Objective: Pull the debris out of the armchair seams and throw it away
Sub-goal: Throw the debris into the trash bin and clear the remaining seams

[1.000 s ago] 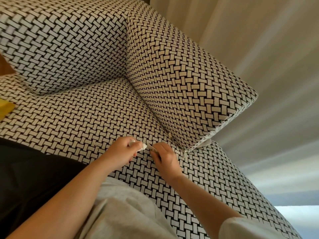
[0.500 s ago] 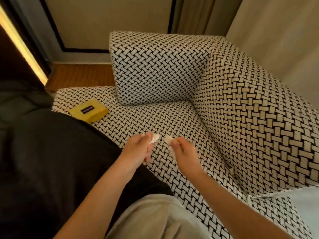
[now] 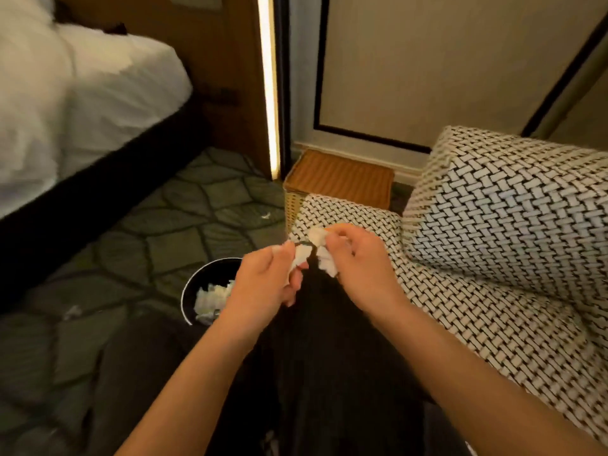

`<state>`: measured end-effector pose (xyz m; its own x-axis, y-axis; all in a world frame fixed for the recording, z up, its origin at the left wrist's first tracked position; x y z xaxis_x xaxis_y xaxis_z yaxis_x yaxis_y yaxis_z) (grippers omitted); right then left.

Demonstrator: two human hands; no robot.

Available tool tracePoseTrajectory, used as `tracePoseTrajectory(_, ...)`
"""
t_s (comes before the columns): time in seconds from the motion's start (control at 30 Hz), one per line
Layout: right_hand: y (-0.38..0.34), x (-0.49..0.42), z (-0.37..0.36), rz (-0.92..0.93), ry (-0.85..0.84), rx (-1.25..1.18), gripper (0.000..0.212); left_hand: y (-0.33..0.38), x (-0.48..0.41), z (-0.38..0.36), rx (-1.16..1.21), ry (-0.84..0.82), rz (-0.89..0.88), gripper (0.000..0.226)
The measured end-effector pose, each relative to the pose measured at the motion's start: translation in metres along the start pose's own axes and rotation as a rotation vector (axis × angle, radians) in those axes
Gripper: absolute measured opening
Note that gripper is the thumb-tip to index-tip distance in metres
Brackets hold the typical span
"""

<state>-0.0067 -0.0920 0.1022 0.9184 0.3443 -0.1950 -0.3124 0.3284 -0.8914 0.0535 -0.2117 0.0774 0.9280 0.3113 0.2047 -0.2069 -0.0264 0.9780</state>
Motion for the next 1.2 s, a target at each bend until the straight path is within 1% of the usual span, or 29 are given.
tracePoseTrajectory(0.17,-0.023,-0.051,-0.083,0.124,-0.146,0.074,0.023,-0.014,-0.025,0.072,-0.007,0.153,0.017,0.038)
tracePoseTrajectory(0.27,-0.013,-0.076,-0.129,0.138,-0.237,0.146,0.024,-0.036,-0.044,0.104,0.038,0.23,0.067,0.035)
tracePoseTrajectory(0.37,0.015,-0.094,-0.174,0.08,-0.372,0.243,0.028,-0.063,-0.063,0.129,0.092,0.295,0.133,0.028)
tracePoseTrajectory(0.47,0.043,-0.101,-0.214,0.01,-0.491,0.325,0.027,-0.093,-0.085,0.154,0.13,0.357,0.202,0.023)
tracePoseTrajectory(0.57,0.07,-0.107,-0.248,-0.079,-0.559,0.383,0.028,-0.125,-0.105,0.179,0.119,0.424,0.254,0.03)
tracePoseTrajectory(0.67,0.106,-0.114,-0.275,-0.199,-0.594,0.448,0.029,-0.157,-0.121,0.194,0.023,0.474,0.344,0.03)
tracePoseTrajectory(0.83,0.151,-0.125,-0.298,-0.358,-0.564,0.447,0.03,-0.182,-0.158,0.206,-0.085,0.474,0.457,0.028)
tracePoseTrajectory(0.97,0.17,-0.129,-0.31,-0.414,-0.557,0.418,0.031,-0.204,-0.176,0.208,-0.114,0.438,0.537,0.028)
tracePoseTrajectory(1.03,0.178,-0.131,-0.315,-0.43,-0.582,0.425,0.032,-0.206,-0.182,0.207,-0.109,0.414,0.527,0.026)
tracePoseTrajectory(1.07,0.18,-0.131,-0.316,-0.441,-0.604,0.435,0.037,-0.205,-0.185,0.206,-0.11,0.402,0.522,0.027)
tracePoseTrajectory(1.13,0.183,-0.126,-0.319,-0.466,-0.665,0.443,0.043,-0.206,-0.187,0.205,-0.108,0.389,0.534,0.033)
tracePoseTrajectory(1.2,0.181,-0.125,-0.321,-0.458,-0.713,0.451,0.039,-0.206,-0.189,0.203,-0.107,0.374,0.527,0.037)
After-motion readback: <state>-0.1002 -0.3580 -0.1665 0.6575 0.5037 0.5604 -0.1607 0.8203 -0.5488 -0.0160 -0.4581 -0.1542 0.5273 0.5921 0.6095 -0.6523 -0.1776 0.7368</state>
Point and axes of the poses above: each hand's wrist, its own x-axis away from the middle knuckle, its own z-axis out of the back of the hand, y = z × x, the point moved 10 cm from there along -x, towards the middle knuckle, and after that the axes turned 5 degrees about z, right-handed, at the moved point
